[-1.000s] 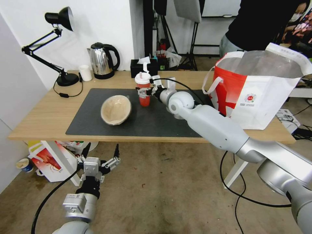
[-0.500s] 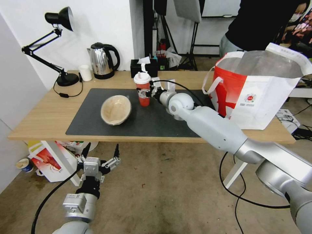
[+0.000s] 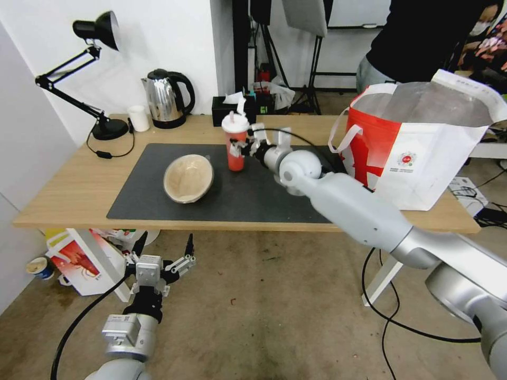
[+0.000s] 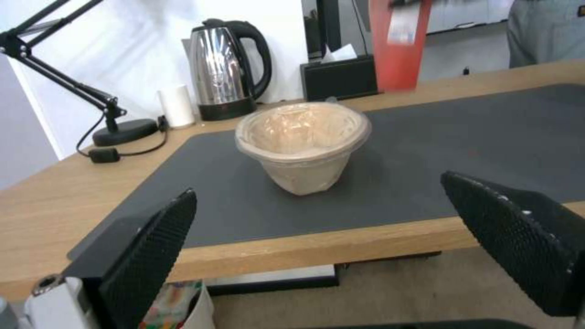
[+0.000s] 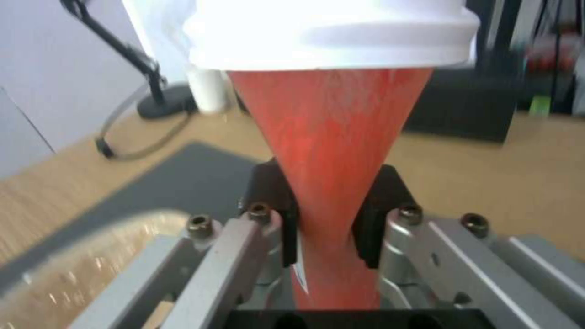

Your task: Pick up the trash from the table and place it into the takeout bag.

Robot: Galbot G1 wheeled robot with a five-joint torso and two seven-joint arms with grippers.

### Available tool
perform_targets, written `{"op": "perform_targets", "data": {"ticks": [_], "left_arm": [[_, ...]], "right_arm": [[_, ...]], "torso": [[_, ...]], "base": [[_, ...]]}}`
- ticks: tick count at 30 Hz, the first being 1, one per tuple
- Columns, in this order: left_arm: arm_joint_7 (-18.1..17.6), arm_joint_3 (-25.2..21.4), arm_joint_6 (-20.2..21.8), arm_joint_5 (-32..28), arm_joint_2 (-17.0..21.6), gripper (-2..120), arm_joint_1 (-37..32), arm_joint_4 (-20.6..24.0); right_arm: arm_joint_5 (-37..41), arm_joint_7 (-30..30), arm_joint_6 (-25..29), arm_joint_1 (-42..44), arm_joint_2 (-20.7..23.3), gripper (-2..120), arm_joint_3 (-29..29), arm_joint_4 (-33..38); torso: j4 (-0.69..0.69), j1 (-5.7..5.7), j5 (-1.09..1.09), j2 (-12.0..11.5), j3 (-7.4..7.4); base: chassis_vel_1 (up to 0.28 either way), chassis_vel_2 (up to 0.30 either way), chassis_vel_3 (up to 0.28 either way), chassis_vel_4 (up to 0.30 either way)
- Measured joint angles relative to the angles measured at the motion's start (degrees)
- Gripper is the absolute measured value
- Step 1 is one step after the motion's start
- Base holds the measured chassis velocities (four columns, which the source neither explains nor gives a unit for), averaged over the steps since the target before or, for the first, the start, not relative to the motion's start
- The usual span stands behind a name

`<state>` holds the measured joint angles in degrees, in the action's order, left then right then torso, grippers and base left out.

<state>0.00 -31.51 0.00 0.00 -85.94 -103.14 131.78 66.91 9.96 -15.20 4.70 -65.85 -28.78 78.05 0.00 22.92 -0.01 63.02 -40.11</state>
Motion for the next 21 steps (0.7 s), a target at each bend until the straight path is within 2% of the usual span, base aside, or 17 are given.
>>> {"op": "perform_targets", "data": {"ticks": [4,15,21], "left_arm": [[0.0,0.0,0.0,0.0,0.0,100,0.0,0.0],[0.0,0.0,0.0,0.0,0.0,100,0.0,0.0],[0.0,0.0,0.0,0.0,0.0,100,0.0,0.0]], "right_arm": [[1.3,0.7,-0.2,-2.9,2.4,7,0.4,2.6],[6.5,3.6,-0.4,-6.4,11.9,7,2.4,13.6],[7.5,4.7,-0.5,-6.0,20.4,7,4.1,22.3]], "torso": [[0.01,0.00,0.00,0.0,0.00],[0.00,0.00,-0.01,0.0,0.00],[-0.01,0.00,-0.01,0.0,0.00]], "base": [[0.000,0.000,0.000,0.000],[0.000,0.000,0.000,0.000],[0.000,0.000,0.000,0.000]]}}
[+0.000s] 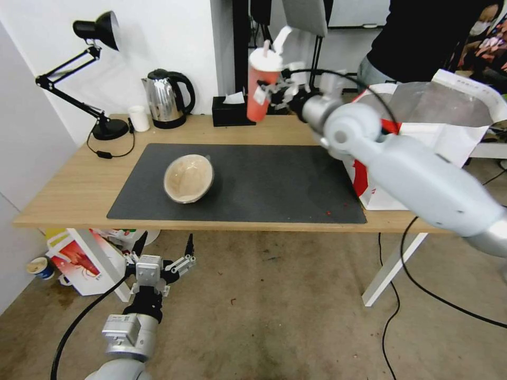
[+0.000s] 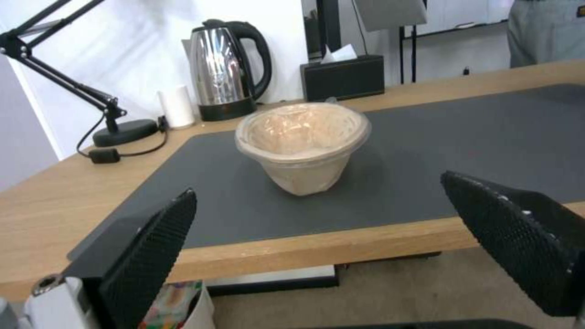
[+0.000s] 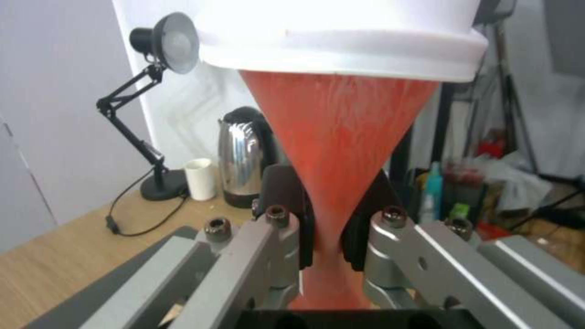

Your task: Pick up the trash from the table and place it into the takeout bag.

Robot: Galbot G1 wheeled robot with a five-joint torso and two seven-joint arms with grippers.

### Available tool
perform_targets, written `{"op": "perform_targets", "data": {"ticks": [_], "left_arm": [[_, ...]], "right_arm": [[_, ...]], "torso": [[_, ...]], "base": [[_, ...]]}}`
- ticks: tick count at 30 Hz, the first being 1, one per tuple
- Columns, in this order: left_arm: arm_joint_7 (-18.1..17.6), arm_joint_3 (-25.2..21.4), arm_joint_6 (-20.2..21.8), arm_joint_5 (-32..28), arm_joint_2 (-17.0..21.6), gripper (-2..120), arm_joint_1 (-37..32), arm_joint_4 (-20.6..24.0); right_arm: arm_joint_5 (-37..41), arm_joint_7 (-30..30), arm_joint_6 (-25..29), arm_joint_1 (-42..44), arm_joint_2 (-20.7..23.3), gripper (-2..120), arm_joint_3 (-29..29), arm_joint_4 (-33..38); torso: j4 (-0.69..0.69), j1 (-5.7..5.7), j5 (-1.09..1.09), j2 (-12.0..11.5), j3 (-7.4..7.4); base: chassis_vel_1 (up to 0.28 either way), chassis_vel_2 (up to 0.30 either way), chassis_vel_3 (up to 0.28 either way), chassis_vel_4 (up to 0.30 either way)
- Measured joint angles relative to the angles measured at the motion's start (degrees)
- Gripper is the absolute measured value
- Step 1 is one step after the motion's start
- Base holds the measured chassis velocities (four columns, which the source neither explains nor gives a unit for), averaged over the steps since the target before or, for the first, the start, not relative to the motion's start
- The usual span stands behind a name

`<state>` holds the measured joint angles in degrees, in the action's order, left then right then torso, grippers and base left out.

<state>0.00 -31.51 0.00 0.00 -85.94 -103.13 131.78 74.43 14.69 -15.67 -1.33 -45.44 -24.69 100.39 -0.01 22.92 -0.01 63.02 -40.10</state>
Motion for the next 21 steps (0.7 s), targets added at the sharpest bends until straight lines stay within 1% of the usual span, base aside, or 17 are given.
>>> {"op": "perform_targets", "data": {"ticks": [1,2,3,7,8,12,13,17,18,21], "left_arm": [[0.0,0.0,0.0,0.0,0.0,100,0.0,0.0],[0.0,0.0,0.0,0.0,0.0,100,0.0,0.0],[0.0,0.0,0.0,0.0,0.0,100,0.0,0.0],[0.0,0.0,0.0,0.0,0.0,100,0.0,0.0],[0.0,0.0,0.0,0.0,0.0,100,0.0,0.0],[0.0,0.0,0.0,0.0,0.0,100,0.0,0.0],[0.0,0.0,0.0,0.0,0.0,100,0.0,0.0],[0.0,0.0,0.0,0.0,0.0,100,0.0,0.0],[0.0,0.0,0.0,0.0,0.0,100,0.0,0.0],[0.0,0.0,0.0,0.0,0.0,100,0.0,0.0]], "right_arm": [[0.1,0.6,-0.2,0.4,1.6,7,0.7,1.7],[0.1,0.6,-0.2,0.4,1.6,7,0.7,1.7],[0.3,1.0,-0.4,0.6,2.6,7,1.2,2.7],[2.6,3.1,-2.0,1.5,7.9,7,4.4,8.0],[2.6,3.1,-2.0,1.5,7.9,7,4.4,8.0],[5.5,5.5,-3.1,1.8,13.5,7,7.0,11.8],[5.5,5.5,-3.1,1.8,13.5,7,7.0,11.8],[7.6,5.5,-3.8,4.4,18.9,7,11.2,13.7],[7.6,5.5,-3.8,4.4,18.9,7,11.2,13.7],[8.7,5.0,-3.9,6.2,22.5,7,13.8,14.2]], "torso": [[0.00,0.00,-0.01,0.0,0.00],[0.00,0.00,-0.01,0.0,0.00],[0.00,0.00,-0.01,0.0,0.00],[0.01,0.00,0.01,0.0,0.01],[0.01,0.00,0.01,0.0,0.01],[0.01,0.00,0.00,0.0,0.00],[0.01,0.00,0.00,0.0,0.00],[-0.01,0.00,-0.01,0.0,0.01],[-0.01,0.00,-0.01,0.0,0.01],[0.01,0.00,0.00,0.0,0.00]], "base": [[0.000,0.000,0.000,0.000],[0.000,0.000,0.000,0.000],[0.000,0.000,0.000,0.000],[0.000,0.000,0.000,0.000],[0.000,0.000,0.000,0.000],[0.000,0.000,0.000,0.000],[0.000,0.000,0.000,0.000],[0.000,0.000,0.000,0.000],[0.000,0.000,0.000,0.000],[0.000,0.000,0.000,0.000]]}}
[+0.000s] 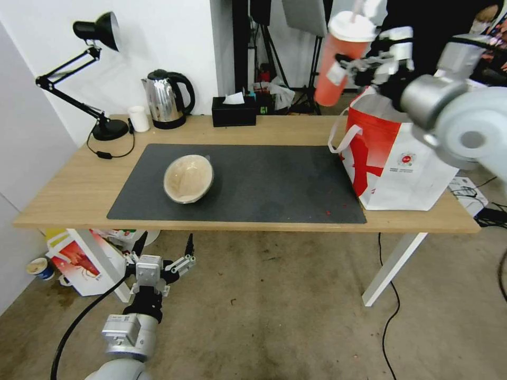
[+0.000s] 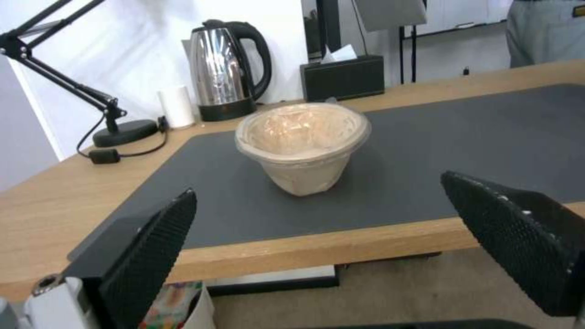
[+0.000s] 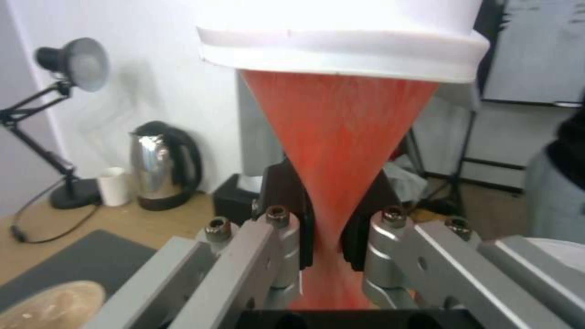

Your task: Pick up the trash from the table and place it into the takeout bag.

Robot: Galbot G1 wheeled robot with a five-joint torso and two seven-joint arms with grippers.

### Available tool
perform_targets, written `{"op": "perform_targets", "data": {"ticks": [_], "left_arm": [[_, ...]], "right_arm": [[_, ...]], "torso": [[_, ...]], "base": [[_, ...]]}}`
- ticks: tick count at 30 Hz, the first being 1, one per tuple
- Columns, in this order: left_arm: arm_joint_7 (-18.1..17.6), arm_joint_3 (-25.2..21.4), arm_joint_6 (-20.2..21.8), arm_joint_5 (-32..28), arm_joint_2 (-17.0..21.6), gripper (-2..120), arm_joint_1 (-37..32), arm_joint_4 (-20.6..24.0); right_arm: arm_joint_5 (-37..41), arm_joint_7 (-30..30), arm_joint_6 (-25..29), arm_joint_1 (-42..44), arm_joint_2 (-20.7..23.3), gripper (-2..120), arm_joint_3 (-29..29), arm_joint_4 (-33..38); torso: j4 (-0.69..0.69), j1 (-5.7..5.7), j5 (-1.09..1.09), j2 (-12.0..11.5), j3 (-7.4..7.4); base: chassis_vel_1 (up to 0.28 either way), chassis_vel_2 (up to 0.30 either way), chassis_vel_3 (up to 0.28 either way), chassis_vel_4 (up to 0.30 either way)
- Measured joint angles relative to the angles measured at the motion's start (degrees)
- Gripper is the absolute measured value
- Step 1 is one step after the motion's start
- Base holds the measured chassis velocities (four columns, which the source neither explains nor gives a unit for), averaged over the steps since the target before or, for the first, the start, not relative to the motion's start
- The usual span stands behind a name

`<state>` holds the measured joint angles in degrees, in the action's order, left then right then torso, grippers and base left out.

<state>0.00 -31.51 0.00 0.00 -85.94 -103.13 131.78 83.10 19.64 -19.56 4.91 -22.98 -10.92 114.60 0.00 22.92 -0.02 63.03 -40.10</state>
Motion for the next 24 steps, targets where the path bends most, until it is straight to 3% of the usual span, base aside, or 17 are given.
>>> {"op": "perform_targets", "data": {"ticks": [12,24], "left_arm": [[0.0,0.0,0.0,0.0,0.0,100,0.0,0.0],[0.0,0.0,0.0,0.0,0.0,100,0.0,0.0]], "right_arm": [[2.3,-1.0,-0.1,1.7,7.2,7,4.6,-2.5],[1.8,-2.5,0.0,2.5,8.9,7,5.3,-8.9]], "torso": [[0.00,0.00,0.01,0.0,0.00],[0.00,0.00,0.01,0.0,-0.01]], "base": [[0.000,0.000,0.000,0.000],[0.000,0.000,0.000,0.000]]}}
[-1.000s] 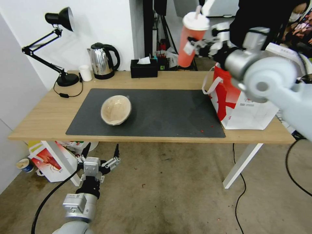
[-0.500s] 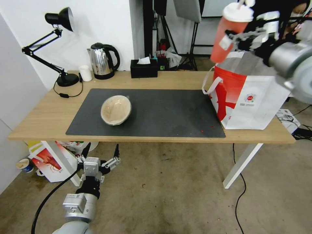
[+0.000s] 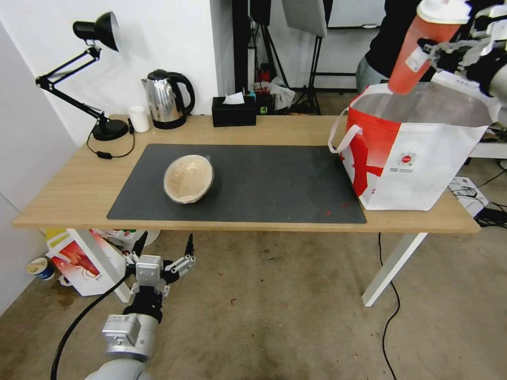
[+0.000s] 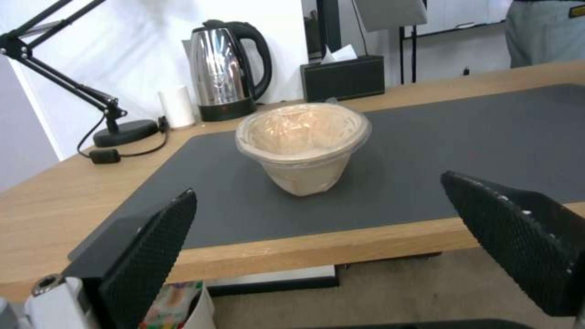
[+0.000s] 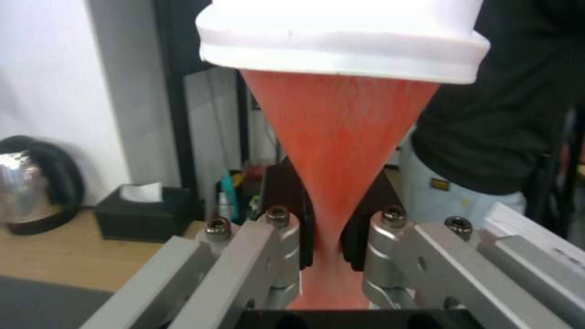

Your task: Pick up the trash from the table and place it into the takeout bag.

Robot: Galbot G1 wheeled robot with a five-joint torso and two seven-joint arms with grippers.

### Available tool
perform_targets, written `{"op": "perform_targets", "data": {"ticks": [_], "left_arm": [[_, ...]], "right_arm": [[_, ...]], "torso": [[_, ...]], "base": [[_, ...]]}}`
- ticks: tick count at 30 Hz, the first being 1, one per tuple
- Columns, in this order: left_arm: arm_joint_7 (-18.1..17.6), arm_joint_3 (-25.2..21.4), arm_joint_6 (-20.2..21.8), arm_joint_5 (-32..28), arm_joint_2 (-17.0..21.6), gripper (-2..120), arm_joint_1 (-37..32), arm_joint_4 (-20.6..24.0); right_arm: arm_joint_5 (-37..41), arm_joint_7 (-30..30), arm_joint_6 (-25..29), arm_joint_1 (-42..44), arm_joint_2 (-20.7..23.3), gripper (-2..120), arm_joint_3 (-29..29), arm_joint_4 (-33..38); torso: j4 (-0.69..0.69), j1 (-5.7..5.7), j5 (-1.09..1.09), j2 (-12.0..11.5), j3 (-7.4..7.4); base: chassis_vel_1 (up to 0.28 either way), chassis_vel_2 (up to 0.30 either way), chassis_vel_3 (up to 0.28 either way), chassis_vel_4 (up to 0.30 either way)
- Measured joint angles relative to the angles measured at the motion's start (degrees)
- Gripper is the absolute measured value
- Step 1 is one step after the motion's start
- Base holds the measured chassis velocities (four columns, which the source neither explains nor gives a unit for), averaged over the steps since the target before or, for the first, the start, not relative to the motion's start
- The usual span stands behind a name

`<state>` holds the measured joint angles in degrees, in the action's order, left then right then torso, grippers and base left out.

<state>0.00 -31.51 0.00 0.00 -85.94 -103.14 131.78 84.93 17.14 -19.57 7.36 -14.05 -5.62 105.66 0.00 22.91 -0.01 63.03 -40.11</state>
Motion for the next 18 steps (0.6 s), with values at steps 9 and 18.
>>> {"op": "perform_targets", "data": {"ticks": [9,18], "left_arm": [[0.0,0.0,0.0,0.0,0.0,100,0.0,0.0],[0.0,0.0,0.0,0.0,0.0,100,0.0,0.0]], "right_arm": [[-3.1,-1.2,0.1,1.1,-1.7,7,-0.4,-6.5],[-7.4,-1.7,0.3,4.2,-3.6,6,-0.3,-11.0]], "torso": [[0.00,0.00,0.01,0.0,0.00],[0.00,0.01,0.01,0.0,0.00]], "base": [[0.000,0.000,0.000,0.000],[0.000,0.000,0.000,0.000]]}}
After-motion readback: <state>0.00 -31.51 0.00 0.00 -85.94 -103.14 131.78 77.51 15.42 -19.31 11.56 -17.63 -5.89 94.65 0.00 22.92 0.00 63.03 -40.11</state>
